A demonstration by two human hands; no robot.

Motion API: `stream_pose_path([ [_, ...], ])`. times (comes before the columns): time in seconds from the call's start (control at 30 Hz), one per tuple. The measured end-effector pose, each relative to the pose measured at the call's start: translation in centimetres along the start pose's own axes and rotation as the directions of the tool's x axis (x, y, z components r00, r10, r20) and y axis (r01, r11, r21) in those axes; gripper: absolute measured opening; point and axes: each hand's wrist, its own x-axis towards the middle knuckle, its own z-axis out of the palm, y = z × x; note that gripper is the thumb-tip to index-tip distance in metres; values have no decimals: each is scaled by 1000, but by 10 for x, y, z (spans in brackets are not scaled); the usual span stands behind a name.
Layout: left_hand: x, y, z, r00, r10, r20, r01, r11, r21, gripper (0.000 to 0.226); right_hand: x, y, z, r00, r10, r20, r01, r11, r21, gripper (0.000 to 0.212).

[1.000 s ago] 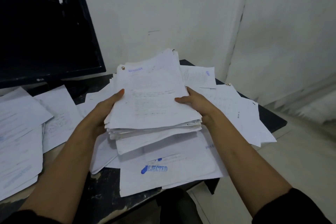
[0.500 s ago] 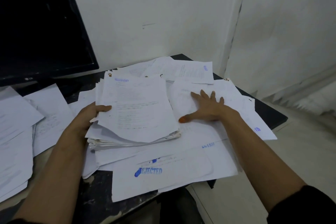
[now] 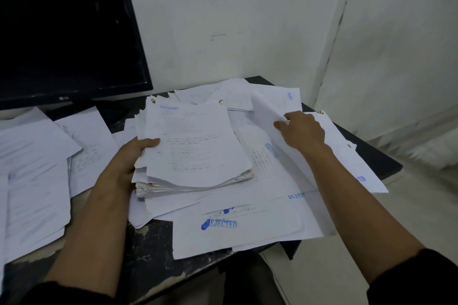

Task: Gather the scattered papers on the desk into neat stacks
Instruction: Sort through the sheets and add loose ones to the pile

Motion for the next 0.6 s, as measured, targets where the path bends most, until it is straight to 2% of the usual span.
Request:
stream_pose_path([
  [0.07,-3,1,5,999,13,40,-12,999,-34,30,3,-17,-9,1000,14,14,-15,997,76,31],
  [0.13,-4,0,8,999,3,52,-1,999,-50,33,5,-40,-16,995,2,100,-22,981,195,36],
  [0.2,-5,-1,8,998,9,68,-5,998,-59,36,1,-69,-18,970,-6,242,-94,911,402,52],
  [0.3,-9,-2,10,999,8,36,-4,993,-116,33,-9,-103,-14,843,-123,524,-250,773,583,71],
  [0.37,-12,0,15,999,18,51,-9,984,-179,38,-12,-110,-6,812,-212,543,-276,680,679,64],
  [0.4,-12,2,15,998,31,57,-18,975,-220,39,-14,-111,-1,832,-227,506,-255,654,712,56],
  [0.43,-14,5,17,998,38,53,-24,971,-236,41,-13,-107,5,872,-218,438,-190,674,714,46],
  [0.47,-13,5,17,997,43,56,-29,973,-230,42,-12,-102,8,914,-207,349,-82,748,659,40],
  [0.53,-14,5,16,995,56,83,-38,979,-200,44,-8,-89,15,953,-189,235,102,935,340,41],
  [0.6,-16,5,16,995,17,94,-1,986,-166,43,-9,-76,18,945,-71,318,62,997,41,59],
])
